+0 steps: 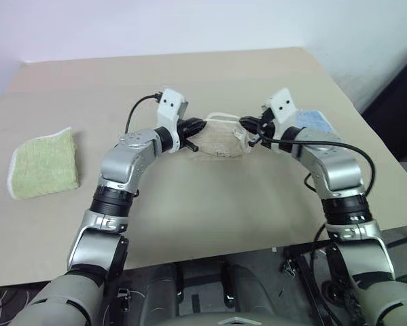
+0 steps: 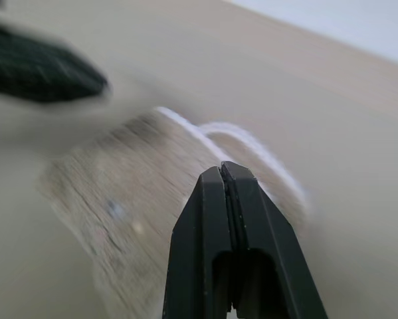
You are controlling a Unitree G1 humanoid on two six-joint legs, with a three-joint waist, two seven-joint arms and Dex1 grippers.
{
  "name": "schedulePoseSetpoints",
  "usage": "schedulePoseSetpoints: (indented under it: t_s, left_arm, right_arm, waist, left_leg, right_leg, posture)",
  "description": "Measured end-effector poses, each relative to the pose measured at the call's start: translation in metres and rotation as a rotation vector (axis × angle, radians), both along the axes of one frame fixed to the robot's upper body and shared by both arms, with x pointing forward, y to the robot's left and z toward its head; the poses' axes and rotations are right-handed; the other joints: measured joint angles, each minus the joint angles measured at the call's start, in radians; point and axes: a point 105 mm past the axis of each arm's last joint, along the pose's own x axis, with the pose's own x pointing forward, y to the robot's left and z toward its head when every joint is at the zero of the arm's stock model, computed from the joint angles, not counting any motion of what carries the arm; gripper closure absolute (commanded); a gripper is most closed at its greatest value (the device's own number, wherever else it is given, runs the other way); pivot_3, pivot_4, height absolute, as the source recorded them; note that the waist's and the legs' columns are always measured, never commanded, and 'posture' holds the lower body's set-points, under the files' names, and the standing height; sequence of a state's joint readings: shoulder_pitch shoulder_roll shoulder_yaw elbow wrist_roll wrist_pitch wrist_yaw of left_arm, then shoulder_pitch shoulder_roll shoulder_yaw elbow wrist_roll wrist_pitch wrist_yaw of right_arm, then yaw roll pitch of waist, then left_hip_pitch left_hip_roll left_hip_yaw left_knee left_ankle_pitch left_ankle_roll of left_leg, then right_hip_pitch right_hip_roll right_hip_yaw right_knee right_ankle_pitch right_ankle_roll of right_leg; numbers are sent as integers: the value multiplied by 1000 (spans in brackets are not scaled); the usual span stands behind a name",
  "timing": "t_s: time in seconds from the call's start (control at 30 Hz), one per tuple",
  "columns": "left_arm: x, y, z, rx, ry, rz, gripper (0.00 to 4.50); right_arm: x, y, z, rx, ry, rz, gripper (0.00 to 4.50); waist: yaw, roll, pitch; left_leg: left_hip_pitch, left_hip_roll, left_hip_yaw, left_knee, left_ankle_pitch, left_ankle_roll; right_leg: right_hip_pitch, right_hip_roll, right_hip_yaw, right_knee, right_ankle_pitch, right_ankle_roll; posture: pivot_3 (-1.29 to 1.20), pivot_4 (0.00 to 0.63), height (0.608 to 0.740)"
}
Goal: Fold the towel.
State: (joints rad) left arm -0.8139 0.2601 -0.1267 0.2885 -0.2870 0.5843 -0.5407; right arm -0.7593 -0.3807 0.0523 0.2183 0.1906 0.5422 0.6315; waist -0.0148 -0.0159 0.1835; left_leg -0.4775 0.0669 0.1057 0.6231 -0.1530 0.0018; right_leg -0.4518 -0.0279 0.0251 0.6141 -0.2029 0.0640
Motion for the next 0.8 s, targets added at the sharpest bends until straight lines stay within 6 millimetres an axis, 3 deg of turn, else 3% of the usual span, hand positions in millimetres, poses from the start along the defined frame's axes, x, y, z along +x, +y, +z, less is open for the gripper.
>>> schedulePoseSetpoints:
  t_s: [0.2, 0.23, 0.43, 0.57, 0.67, 0.73, 0.8]
  left_arm:
    - [15, -10, -52, 236, 42, 0, 3937]
    - [16, -11, -53, 244, 30, -4, 3937]
    - [22, -11, -53, 200, 34, 0, 3937]
    - [19, -5, -41, 18, 68, 8, 3937]
    - [12, 12, 1, -186, -2, 5, 3937]
    - [6, 28, 26, -215, -81, 15, 3972]
    - [1, 48, 37, -178, -145, 46, 3972]
  right_arm:
    - [25, -3, -55, 12, 232, -115, 4500]
    - [25, -5, -63, 11, 253, -127, 4500]
    - [29, -5, -62, 4, 229, -115, 4500]
    - [24, -8, -51, 6, 172, -88, 4500]
    - [15, -17, -22, 45, 94, -81, 4500]
    - [10, -26, -3, 67, 55, -92, 4123]
    - [6, -34, 7, 99, 54, -109, 3613]
  waist:
    - [-1, 0, 0]
    - [-1, 0, 0]
    - [-3, 1, -1]
    - [-3, 1, -1]
    - [-3, 0, -1]
    - [-4, 0, -1]
    - [-6, 1, -2]
  left_leg:
    - [-1, 0, 1, 0, 0, 0]
    - [-1, 0, 1, 0, 0, 0]
    - [1, 0, 1, 0, 0, 0]
    - [-2, 1, 1, 0, 0, 0]
    - [-4, 1, 1, 0, 0, 0]
    - [-2, 1, 1, 0, 0, 0]
    - [0, 1, 1, -1, 0, 0]
  right_leg:
    - [-1, 0, 0, 1, 0, 0]
    - [-2, 0, 0, 1, 0, 0]
    - [0, -1, 0, 1, 1, -1]
    - [-3, -1, 0, 3, 1, -1]
    - [-8, 0, 1, 6, 1, 0]
    - [-6, 1, 0, 6, 0, 0]
    - [-5, 1, 0, 6, 0, 0]
  posture:
    - [0, 150, 740]
    - [0, 150, 740]
    - [0, 150, 740]
    - [0, 150, 740]
    - [0, 150, 740]
    - [0, 150, 740]
    - [0, 150, 740]
